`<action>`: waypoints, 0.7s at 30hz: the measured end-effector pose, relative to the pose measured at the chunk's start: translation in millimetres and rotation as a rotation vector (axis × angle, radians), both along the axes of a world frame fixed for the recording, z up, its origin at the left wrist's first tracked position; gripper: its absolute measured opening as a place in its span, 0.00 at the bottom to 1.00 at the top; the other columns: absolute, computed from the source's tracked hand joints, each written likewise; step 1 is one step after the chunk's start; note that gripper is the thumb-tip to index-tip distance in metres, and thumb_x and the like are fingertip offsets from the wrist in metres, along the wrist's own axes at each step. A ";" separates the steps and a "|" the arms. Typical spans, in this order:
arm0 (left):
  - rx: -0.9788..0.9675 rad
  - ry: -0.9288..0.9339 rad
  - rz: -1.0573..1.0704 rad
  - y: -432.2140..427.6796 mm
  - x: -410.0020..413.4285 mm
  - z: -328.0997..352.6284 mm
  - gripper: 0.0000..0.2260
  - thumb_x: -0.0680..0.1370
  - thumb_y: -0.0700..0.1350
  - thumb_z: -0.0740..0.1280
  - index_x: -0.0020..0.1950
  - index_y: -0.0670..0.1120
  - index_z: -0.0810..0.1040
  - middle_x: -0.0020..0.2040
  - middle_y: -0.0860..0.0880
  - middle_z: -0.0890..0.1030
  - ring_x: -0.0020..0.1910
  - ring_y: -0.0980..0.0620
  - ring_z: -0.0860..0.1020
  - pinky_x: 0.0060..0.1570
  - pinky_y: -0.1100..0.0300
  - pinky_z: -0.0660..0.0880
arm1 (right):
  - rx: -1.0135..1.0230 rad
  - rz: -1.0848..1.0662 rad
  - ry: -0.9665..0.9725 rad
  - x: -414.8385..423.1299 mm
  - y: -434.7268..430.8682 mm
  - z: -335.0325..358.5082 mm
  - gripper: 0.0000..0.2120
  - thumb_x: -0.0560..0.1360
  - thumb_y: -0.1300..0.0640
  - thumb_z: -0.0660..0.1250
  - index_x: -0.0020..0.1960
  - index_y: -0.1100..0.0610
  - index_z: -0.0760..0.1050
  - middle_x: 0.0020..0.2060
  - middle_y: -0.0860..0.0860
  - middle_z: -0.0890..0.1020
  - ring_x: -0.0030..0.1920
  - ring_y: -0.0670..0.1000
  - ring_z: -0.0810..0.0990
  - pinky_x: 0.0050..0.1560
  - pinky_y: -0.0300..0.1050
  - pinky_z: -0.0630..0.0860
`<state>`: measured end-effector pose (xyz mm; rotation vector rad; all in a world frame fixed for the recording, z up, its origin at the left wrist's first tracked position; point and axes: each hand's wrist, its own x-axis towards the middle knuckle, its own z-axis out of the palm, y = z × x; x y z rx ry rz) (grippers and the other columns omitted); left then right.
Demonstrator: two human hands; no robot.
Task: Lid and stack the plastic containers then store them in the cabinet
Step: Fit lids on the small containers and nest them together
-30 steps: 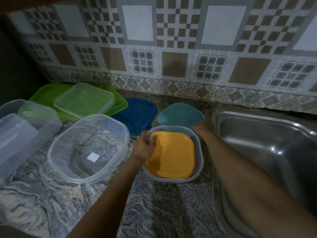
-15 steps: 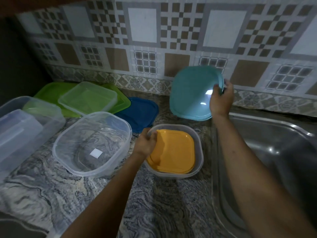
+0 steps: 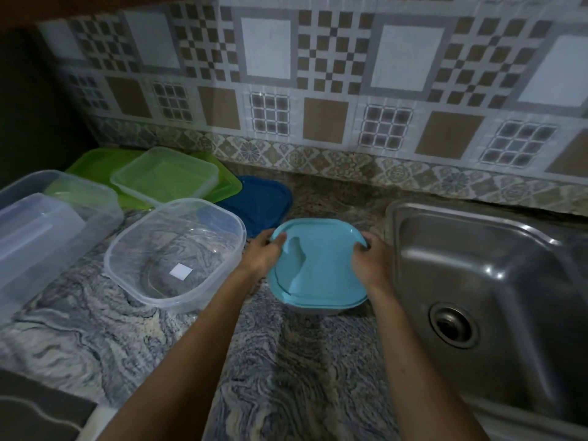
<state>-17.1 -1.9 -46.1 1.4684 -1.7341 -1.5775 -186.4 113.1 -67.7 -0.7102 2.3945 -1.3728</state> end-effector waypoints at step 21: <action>-0.512 -0.331 -0.252 0.4 -10.5 -17.1 0.25 0.82 0.42 0.54 0.79 0.51 0.53 0.61 0.36 0.78 0.57 0.38 0.77 0.56 0.52 0.72 | 0.261 0.164 -0.045 -0.9 6.7 -2.7 0.21 0.83 0.52 0.52 0.75 0.46 0.60 0.66 0.57 0.76 0.62 0.61 0.76 0.61 0.52 0.73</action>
